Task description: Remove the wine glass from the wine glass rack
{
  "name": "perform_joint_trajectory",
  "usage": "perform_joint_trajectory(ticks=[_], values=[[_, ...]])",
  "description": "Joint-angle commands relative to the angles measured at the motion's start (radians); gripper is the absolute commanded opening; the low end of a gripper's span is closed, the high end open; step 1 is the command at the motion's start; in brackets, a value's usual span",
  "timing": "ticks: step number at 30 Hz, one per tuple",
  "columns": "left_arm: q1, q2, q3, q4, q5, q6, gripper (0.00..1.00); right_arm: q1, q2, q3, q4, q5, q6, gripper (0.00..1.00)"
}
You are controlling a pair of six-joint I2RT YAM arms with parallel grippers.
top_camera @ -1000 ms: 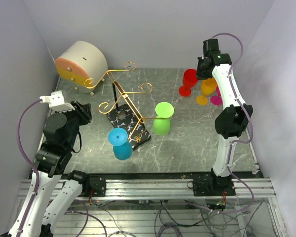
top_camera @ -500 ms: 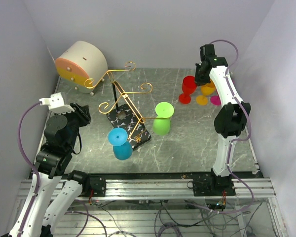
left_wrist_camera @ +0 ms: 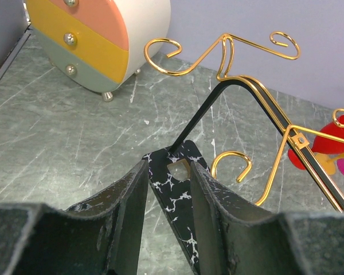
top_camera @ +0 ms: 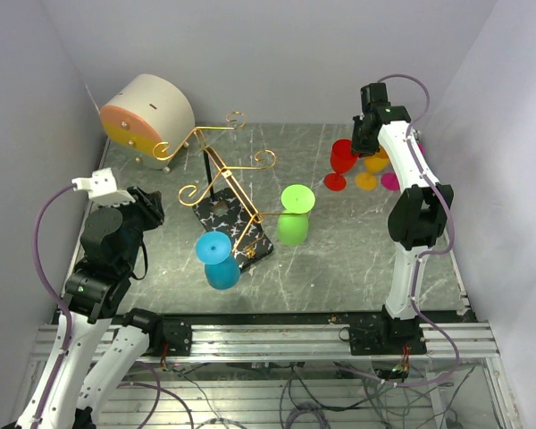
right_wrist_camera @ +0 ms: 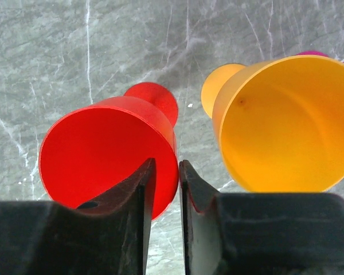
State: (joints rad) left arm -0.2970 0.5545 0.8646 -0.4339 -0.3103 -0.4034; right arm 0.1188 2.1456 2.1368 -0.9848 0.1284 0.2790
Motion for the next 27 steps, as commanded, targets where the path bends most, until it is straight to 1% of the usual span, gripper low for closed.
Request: perform_joint_trajectory(ticks=[1, 5, 8, 9, 11, 13, 15, 17, 19, 22, 27], values=[[0.004, 0.002, -0.003, 0.004, -0.018, 0.000, 0.46, -0.006, -0.081, -0.007, 0.029, 0.024, 0.014, 0.25], [0.004, 0.005, -0.001, -0.002, -0.025, 0.000, 0.46, -0.004, -0.183, -0.028, 0.050, 0.011, 0.027, 0.30], [0.004, 0.002, -0.003, -0.003, -0.029, 0.000, 0.46, -0.004, -0.290, -0.082, 0.095, -0.085, 0.046, 0.33], [0.004, 0.002, -0.004, -0.002, -0.030, 0.000, 0.46, -0.004, -0.333, -0.119, 0.127, -0.149, 0.058, 0.37], [0.004, 0.004, -0.004, -0.003, -0.033, -0.001, 0.46, -0.004, -0.440, -0.231, 0.222, -0.317, 0.098, 0.39], [0.004, 0.006, -0.003, -0.004, -0.035, -0.003, 0.46, -0.004, -0.549, -0.390, 0.330, -0.487, 0.161, 0.39], [0.004, 0.009, -0.003, -0.008, -0.036, -0.004, 0.46, -0.003, -0.654, -0.522, 0.448, -0.648, 0.253, 0.36], [0.004, 0.008, -0.003, -0.009, -0.039, -0.004, 0.46, 0.001, -0.718, -0.637, 0.526, -0.831, 0.313, 0.33], [0.004, 0.008, -0.005, -0.008, -0.038, -0.005, 0.46, 0.013, -0.774, -0.730, 0.584, -0.952, 0.358, 0.32], [0.004, 0.008, -0.005, -0.004, -0.038, -0.007, 0.46, 0.049, -0.844, -0.825, 0.626, -1.008, 0.394, 0.31], [0.006, 0.012, -0.004, -0.008, -0.039, -0.010, 0.46, 0.124, -0.890, -0.859, 0.594, -0.979, 0.388, 0.30]])
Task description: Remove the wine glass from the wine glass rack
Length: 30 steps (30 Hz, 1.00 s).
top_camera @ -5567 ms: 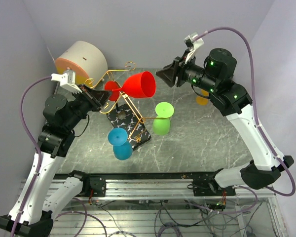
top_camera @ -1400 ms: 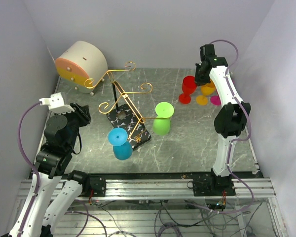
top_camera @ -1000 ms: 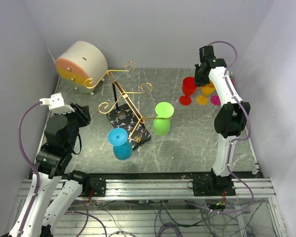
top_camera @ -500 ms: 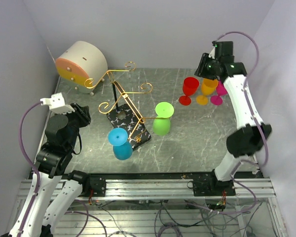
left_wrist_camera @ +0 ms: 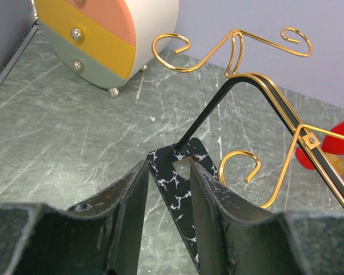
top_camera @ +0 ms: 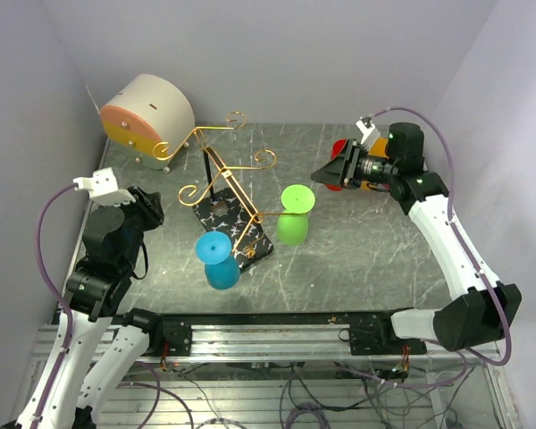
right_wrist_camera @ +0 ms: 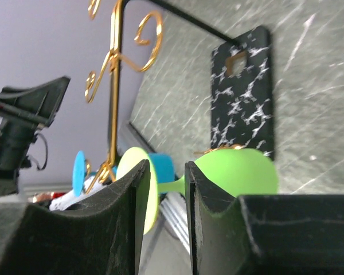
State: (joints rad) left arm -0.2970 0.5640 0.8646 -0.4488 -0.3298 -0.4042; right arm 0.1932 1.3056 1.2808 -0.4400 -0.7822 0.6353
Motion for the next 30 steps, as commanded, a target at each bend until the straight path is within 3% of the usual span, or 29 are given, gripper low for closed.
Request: perform_joint_trajectory(ticks=[1, 14, 30], values=[[0.005, 0.002, -0.003, 0.004, -0.021, -0.010, 0.46, 0.061, -0.051, 0.001, 0.036, -0.058, 0.025, 0.30], [0.005, -0.009, -0.005, 0.001, -0.025, -0.008, 0.46, 0.105, -0.110, 0.066, -0.188, 0.159, -0.070, 0.29], [0.005, -0.010, -0.005, -0.001, -0.025, -0.010, 0.46, 0.120, -0.151, -0.015, -0.210, 0.119, -0.064, 0.27]])
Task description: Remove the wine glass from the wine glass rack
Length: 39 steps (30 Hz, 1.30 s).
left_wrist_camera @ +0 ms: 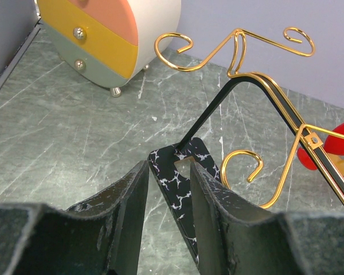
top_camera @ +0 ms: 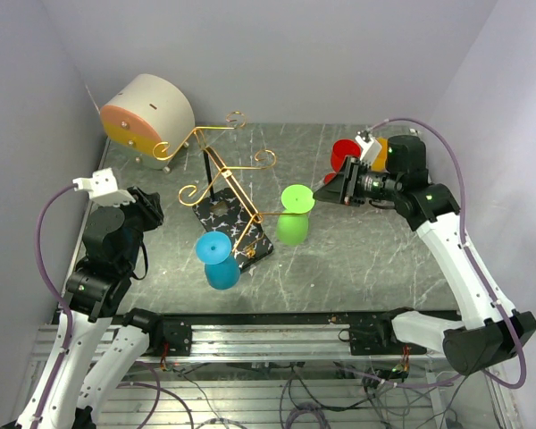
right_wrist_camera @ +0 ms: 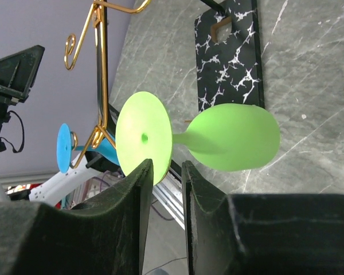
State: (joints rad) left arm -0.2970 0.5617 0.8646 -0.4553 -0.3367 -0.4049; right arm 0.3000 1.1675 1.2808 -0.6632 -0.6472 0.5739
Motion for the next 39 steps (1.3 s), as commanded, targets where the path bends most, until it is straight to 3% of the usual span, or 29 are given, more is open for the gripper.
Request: perform_joint_trajectory(ticks=[1, 19, 26, 39], values=[[0.005, -0.008, -0.005, 0.004, -0.017, -0.009, 0.46, 0.014, -0.009, -0.014, 0.016, -0.018, -0.001, 0.26], [0.005, -0.009, -0.005, 0.001, -0.022, -0.008, 0.46, 0.063, 0.018, -0.015, 0.118, -0.052, 0.044, 0.25], [0.004, -0.011, -0.005, 0.000, -0.022, -0.010, 0.46, 0.065, 0.029, 0.020, 0.051, 0.035, 0.018, 0.24], [0.005, -0.008, -0.005, 0.004, -0.021, -0.009, 0.46, 0.074, 0.039, 0.007, 0.080, 0.006, 0.031, 0.24]])
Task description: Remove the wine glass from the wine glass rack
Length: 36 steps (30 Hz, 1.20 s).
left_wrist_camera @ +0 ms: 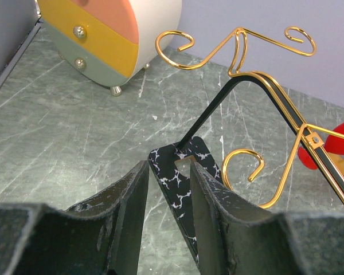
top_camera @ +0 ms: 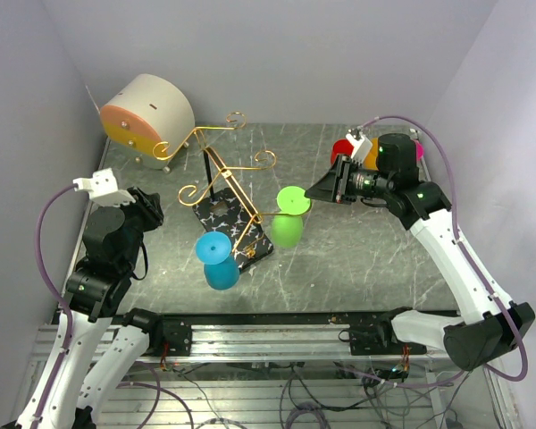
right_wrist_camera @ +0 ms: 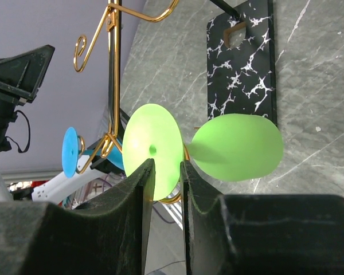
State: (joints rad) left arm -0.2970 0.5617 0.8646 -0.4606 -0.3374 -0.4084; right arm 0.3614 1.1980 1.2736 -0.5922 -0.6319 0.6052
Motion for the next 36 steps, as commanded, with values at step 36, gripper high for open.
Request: perform_joint_trajectory(ticks=[36], values=[[0.006, -0.016, -0.004, 0.007, -0.026, 0.000, 0.46, 0.059, 0.004, -0.009, 0.075, 0.037, 0.056, 0.00]])
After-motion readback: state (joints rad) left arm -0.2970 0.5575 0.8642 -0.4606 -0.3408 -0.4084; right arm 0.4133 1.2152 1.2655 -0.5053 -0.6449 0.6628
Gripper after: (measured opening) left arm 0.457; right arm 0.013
